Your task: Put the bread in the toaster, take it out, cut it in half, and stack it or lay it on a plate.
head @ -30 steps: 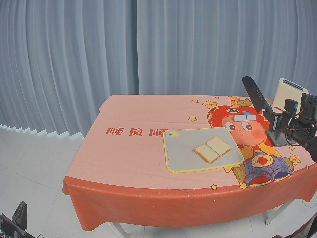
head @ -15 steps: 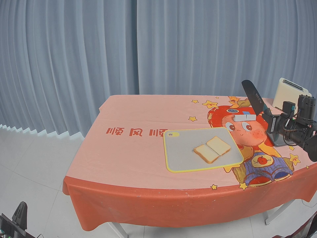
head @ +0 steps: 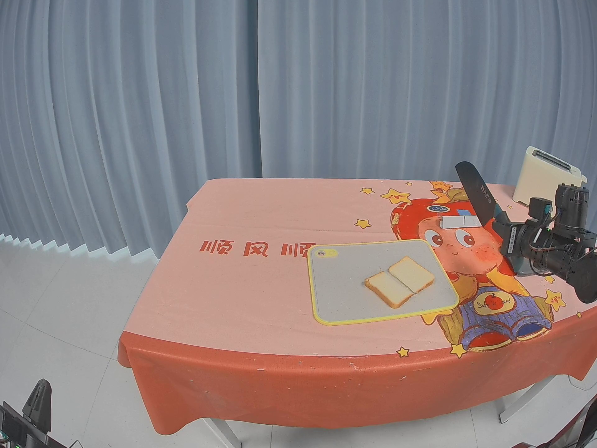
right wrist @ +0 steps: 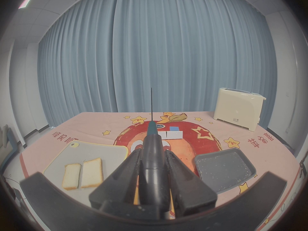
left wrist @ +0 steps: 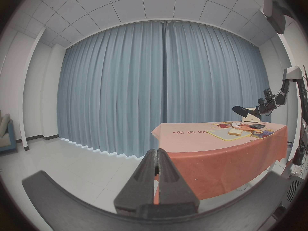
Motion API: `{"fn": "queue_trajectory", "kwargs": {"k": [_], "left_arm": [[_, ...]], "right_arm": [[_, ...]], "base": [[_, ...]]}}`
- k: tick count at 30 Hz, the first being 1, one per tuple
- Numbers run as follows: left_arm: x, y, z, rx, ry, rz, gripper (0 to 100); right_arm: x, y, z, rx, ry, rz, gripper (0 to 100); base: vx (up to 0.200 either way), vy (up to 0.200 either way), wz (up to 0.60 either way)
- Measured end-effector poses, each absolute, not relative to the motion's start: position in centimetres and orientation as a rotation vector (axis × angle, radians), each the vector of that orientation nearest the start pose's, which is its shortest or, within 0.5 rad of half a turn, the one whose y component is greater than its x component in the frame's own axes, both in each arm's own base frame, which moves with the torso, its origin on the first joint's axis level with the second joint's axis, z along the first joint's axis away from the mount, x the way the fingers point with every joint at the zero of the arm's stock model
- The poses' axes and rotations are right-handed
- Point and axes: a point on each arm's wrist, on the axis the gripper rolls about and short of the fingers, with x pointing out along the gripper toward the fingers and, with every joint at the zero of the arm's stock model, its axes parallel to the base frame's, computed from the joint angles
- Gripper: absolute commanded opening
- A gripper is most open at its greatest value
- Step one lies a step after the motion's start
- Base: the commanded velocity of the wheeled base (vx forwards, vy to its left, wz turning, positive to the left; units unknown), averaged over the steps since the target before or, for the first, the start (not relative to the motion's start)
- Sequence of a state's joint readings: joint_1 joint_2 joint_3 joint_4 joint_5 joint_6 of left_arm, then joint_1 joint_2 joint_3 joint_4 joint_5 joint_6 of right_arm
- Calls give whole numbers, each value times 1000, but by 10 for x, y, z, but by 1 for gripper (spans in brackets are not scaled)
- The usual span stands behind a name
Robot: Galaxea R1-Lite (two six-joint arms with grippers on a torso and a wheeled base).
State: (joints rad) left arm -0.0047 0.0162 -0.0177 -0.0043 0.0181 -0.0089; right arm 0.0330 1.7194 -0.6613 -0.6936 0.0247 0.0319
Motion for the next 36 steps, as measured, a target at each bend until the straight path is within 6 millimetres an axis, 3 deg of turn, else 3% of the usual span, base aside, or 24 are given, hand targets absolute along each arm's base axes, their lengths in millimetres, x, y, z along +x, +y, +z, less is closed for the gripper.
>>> {"fn": "queue_trajectory", "kwargs": {"k": [22, 36], "left_arm": [[-23, 1, 81, -9, -6, 13, 0], [-23, 1, 81, -9, -6, 13, 0]], "right_arm": [[311, -22, 124, 58, 426, -8, 0], [317, -26, 111, 50, 464, -15, 0]], "base": [[0, 0, 0], [0, 0, 0]]}}
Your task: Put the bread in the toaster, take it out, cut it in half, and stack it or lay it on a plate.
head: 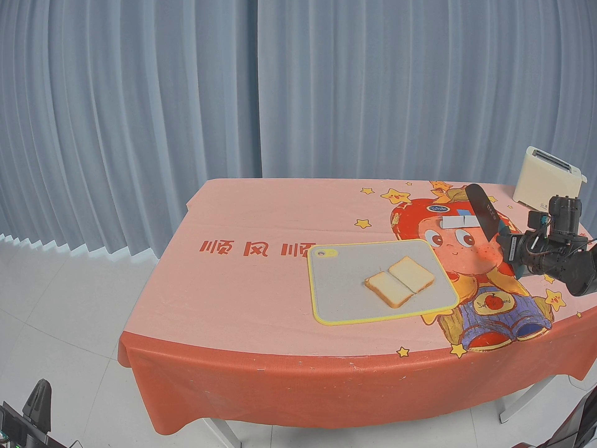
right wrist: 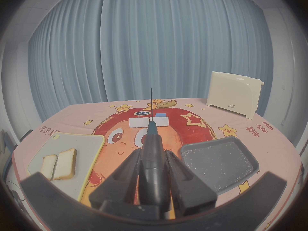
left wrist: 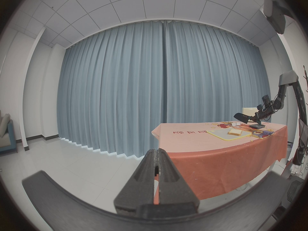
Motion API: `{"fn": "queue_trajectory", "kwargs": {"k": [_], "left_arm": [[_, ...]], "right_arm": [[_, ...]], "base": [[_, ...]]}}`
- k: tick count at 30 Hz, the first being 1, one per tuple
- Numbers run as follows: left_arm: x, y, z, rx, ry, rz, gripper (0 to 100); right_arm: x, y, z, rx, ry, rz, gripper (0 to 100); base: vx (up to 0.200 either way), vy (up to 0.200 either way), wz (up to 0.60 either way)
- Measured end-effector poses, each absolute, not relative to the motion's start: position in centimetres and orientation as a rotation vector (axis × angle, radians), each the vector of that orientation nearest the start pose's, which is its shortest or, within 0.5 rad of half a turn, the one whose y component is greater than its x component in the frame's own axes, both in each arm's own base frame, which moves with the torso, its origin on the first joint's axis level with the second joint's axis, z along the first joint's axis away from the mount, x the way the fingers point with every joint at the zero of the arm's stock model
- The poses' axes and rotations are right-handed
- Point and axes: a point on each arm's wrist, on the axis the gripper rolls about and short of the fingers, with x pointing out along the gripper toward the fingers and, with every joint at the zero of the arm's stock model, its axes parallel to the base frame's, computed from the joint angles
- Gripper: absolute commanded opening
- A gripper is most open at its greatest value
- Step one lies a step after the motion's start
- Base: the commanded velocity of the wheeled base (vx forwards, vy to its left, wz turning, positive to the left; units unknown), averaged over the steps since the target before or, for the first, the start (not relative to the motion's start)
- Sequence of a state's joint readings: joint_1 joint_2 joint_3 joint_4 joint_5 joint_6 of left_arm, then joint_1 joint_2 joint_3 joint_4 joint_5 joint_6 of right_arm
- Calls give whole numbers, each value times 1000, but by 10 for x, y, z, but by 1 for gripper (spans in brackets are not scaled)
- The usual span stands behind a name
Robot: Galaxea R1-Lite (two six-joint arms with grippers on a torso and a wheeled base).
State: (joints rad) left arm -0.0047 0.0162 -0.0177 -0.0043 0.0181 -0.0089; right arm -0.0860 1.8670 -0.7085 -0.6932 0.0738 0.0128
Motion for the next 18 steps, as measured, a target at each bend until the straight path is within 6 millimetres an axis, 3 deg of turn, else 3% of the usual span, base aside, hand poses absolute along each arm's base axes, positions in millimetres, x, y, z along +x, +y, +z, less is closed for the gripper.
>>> {"fn": "queue_trajectory", "kwargs": {"k": [18], "left_arm": [[-23, 1, 81, -9, -6, 13, 0]], "right_arm": [[318, -21, 102, 46, 495, -3, 0]], "base": [[0, 0, 0]]}}
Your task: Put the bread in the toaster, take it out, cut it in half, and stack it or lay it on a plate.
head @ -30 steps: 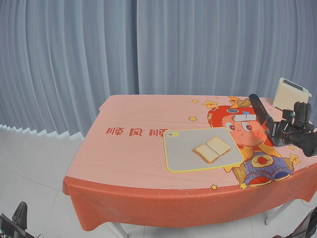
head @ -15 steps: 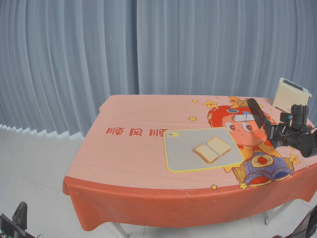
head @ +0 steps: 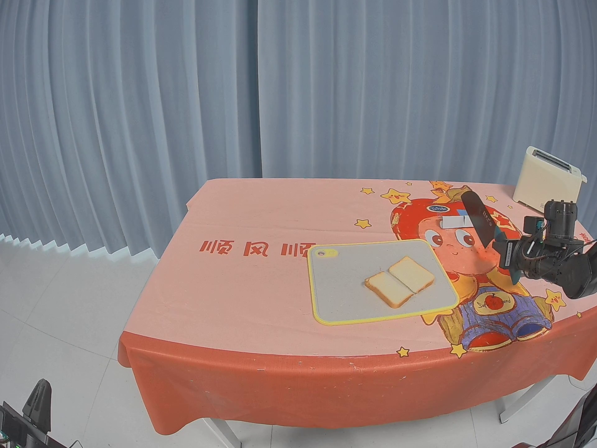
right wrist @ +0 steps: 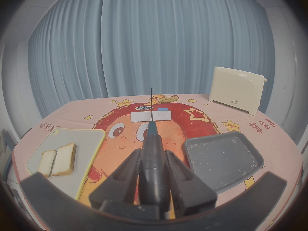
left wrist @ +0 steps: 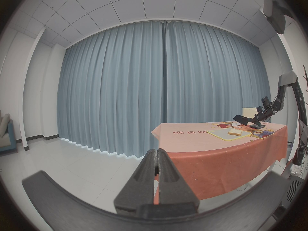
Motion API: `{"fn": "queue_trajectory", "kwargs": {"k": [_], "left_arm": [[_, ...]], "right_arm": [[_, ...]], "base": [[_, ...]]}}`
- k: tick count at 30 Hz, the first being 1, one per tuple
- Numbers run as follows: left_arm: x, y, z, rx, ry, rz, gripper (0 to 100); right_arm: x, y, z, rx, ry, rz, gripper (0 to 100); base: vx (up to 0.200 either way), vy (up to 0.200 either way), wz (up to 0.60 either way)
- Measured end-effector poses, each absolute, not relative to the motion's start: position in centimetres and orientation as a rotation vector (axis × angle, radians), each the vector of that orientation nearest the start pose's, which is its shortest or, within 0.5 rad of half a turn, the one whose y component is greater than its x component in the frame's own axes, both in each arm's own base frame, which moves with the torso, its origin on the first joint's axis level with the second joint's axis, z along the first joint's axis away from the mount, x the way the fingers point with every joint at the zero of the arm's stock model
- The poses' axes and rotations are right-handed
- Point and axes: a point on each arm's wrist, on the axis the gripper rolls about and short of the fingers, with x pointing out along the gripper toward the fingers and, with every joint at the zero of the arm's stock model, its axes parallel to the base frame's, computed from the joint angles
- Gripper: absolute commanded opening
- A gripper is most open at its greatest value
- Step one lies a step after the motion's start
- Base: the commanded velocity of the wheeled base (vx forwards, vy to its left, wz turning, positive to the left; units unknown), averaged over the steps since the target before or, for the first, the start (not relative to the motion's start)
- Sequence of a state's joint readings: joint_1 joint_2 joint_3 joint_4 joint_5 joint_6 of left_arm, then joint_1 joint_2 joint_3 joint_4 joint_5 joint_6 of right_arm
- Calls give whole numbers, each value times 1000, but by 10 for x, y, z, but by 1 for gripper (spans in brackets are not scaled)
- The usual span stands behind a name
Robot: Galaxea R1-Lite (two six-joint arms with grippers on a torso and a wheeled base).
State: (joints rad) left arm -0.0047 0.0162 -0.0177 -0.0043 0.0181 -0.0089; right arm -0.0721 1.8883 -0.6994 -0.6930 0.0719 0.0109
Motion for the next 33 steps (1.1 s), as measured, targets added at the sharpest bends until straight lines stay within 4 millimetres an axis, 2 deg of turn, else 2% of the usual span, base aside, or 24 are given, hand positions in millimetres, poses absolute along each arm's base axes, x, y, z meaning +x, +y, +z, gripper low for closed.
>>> {"fn": "queue_trajectory", "kwargs": {"k": [33], "left_arm": [[-23, 1, 81, -9, -6, 13, 0]], "right_arm": [[324, -21, 90, 49, 528, -2, 0]], "base": [[0, 0, 0]]}}
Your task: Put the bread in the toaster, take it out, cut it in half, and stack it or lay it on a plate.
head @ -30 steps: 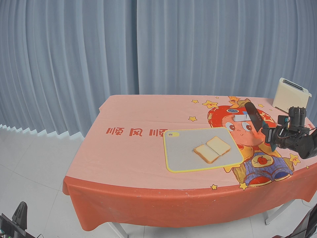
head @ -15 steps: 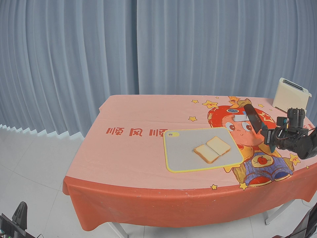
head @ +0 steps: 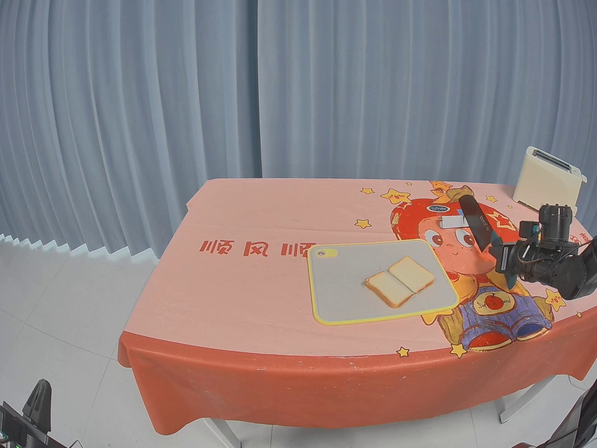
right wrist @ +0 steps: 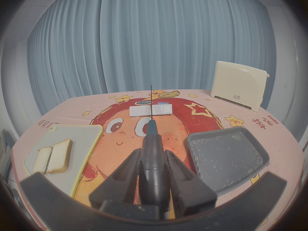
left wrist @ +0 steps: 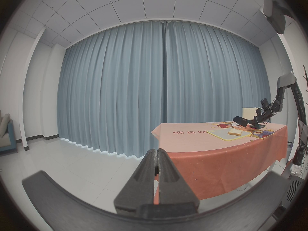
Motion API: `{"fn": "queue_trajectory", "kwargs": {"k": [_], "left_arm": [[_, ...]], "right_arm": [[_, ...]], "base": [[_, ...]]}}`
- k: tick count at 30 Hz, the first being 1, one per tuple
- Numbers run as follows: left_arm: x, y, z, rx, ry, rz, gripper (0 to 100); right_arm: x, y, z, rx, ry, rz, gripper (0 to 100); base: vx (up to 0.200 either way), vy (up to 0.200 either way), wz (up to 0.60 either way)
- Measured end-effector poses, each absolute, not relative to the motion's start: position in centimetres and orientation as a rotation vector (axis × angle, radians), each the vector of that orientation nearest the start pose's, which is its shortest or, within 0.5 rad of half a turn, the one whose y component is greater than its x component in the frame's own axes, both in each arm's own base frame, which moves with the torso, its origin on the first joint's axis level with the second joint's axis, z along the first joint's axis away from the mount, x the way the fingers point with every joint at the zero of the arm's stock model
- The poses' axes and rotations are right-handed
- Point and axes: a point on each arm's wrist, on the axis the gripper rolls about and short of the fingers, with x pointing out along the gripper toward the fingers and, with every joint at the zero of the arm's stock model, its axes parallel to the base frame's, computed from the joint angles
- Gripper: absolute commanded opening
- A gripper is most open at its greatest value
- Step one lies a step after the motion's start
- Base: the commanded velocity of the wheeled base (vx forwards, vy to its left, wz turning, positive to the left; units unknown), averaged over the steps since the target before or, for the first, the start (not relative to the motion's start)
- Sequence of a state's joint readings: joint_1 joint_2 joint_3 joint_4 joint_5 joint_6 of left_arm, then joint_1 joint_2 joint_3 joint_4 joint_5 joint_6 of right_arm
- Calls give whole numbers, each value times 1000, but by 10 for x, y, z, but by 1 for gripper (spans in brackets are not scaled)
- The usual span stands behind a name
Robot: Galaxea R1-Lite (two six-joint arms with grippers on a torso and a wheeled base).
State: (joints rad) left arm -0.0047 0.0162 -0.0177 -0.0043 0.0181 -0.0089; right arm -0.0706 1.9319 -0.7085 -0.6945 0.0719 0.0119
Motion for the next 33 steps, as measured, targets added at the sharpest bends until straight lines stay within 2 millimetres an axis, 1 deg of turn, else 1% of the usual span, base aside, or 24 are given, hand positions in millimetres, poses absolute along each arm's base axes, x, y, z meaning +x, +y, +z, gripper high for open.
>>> {"fn": "queue_trajectory", "kwargs": {"k": [11, 18, 21, 26, 33], "left_arm": [[-23, 1, 81, -9, -6, 13, 0], [-23, 1, 81, -9, -6, 13, 0], [-23, 1, 81, -9, -6, 13, 0], [-23, 1, 81, -9, -6, 13, 0], [-23, 1, 81, -9, -6, 13, 0]], "right_arm": [[326, -23, 96, 67, 476, -7, 0], [328, -34, 99, 76, 460, -40, 0], [332, -38, 102, 85, 446, -14, 0], [333, -41, 102, 83, 456, 15, 0], [331, -40, 98, 45, 535, 26, 0]], "base": [[0, 0, 0], [0, 0, 0], [0, 0, 0], [0, 0, 0], [0, 0, 0]]}}
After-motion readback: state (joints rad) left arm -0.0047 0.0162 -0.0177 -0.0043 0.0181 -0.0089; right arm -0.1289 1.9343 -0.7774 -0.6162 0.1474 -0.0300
